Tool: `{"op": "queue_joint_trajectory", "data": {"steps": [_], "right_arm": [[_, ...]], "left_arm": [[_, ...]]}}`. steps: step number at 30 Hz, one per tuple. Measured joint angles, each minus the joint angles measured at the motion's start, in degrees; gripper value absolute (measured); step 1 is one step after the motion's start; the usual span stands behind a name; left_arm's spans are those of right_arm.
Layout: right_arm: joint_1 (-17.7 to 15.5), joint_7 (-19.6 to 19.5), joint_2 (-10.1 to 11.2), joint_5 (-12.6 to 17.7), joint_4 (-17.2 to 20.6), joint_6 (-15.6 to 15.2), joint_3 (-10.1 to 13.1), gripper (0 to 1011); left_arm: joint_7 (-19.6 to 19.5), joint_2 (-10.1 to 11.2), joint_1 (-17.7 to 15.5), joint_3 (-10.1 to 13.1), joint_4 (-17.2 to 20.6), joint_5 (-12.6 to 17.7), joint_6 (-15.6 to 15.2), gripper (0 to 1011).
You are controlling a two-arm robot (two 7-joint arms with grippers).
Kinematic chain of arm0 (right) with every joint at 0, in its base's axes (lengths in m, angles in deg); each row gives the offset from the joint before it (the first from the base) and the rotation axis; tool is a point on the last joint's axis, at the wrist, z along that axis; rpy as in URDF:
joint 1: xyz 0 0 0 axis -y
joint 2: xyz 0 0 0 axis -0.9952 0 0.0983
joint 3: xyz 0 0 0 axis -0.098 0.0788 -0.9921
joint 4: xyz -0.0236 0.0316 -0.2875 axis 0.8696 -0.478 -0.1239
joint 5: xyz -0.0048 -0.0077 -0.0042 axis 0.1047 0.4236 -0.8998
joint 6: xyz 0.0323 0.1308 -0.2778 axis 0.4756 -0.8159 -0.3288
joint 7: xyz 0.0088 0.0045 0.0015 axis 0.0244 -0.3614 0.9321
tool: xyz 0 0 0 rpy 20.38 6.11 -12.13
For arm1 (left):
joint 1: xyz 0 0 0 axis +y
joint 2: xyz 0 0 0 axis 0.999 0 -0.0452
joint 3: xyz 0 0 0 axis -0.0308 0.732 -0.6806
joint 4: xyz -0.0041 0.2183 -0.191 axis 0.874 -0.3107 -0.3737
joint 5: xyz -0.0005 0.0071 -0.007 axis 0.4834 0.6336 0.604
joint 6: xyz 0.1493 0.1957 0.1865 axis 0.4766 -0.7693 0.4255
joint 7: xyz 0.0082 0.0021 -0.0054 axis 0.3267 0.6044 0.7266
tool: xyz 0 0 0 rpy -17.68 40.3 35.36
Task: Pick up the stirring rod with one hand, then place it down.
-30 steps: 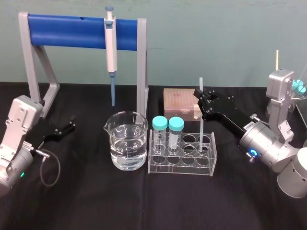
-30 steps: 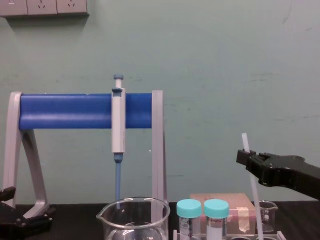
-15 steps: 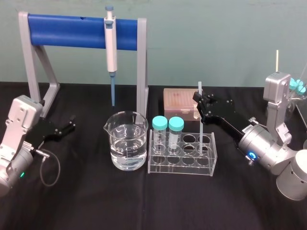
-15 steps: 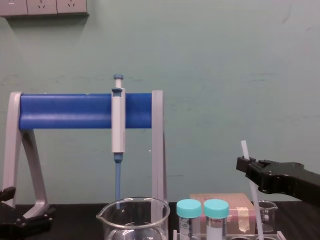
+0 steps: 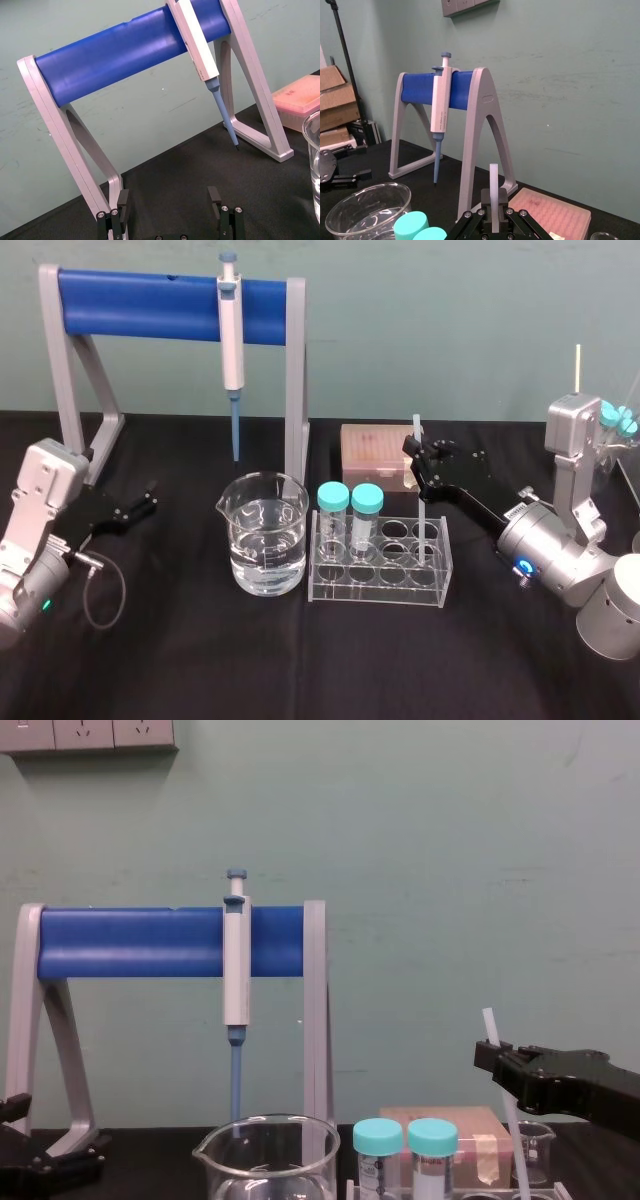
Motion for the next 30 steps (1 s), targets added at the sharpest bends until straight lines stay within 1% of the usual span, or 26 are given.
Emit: {"op": "queue_joint_trajectory", "data": {"steps": [10,14,16,17,19,21,23,26,27,29,30], "right_arm": [[0.0,0.04,0.0,0.11,0.06,0.0,0.01,72],[0.03,0.07,0.0,0.18,0.07,0.0,0.02,139],[0.03,0.08,0.0,0.22,0.07,0.0,0.03,209],[0.03,0.09,0.0,0.23,0.07,0.0,0.03,226],[0.03,0.11,0.0,0.24,0.07,0.0,0.03,303],[0.03,0.12,0.0,0.25,0.07,0.0,0.03,335],[0.03,0.14,0.0,0.26,0.07,0.01,0.03,419],[0.04,0.16,0.0,0.27,0.07,0.02,0.03,503],[0.03,0.17,0.0,0.28,0.07,0.03,0.03,547],[0.03,0.18,0.0,0.29,0.07,0.04,0.03,586],[0.03,0.18,0.0,0.3,0.07,0.04,0.03,646]], "left_arm": [[0.0,0.0,0.0,0.0,0.0,0.0,0.0,1000],[0.0,0.0,0.0,0.0,0.0,0.0,0.0,1001],[0.0,0.0,0.0,0.0,0.0,0.0,0.0,1000],[0.0,0.0,0.0,0.0,0.0,0.0,0.0,1000],[0.0,0.0,0.0,0.0,0.0,0.0,0.0,1000],[0.0,0.0,0.0,0.0,0.0,0.0,0.0,1000],[0.0,0.0,0.0,0.0,0.0,0.0,0.0,1000],[0.0,0.0,0.0,0.0,0.0,0.0,0.0,1000],[0.0,0.0,0.01,0.0,0.0,0.0,0.0,1000],[0.0,0.0,0.0,0.0,0.0,0.0,0.0,1000],[0.0,0.0,0.0,0.0,0.0,0.0,0.0,1000]]}}
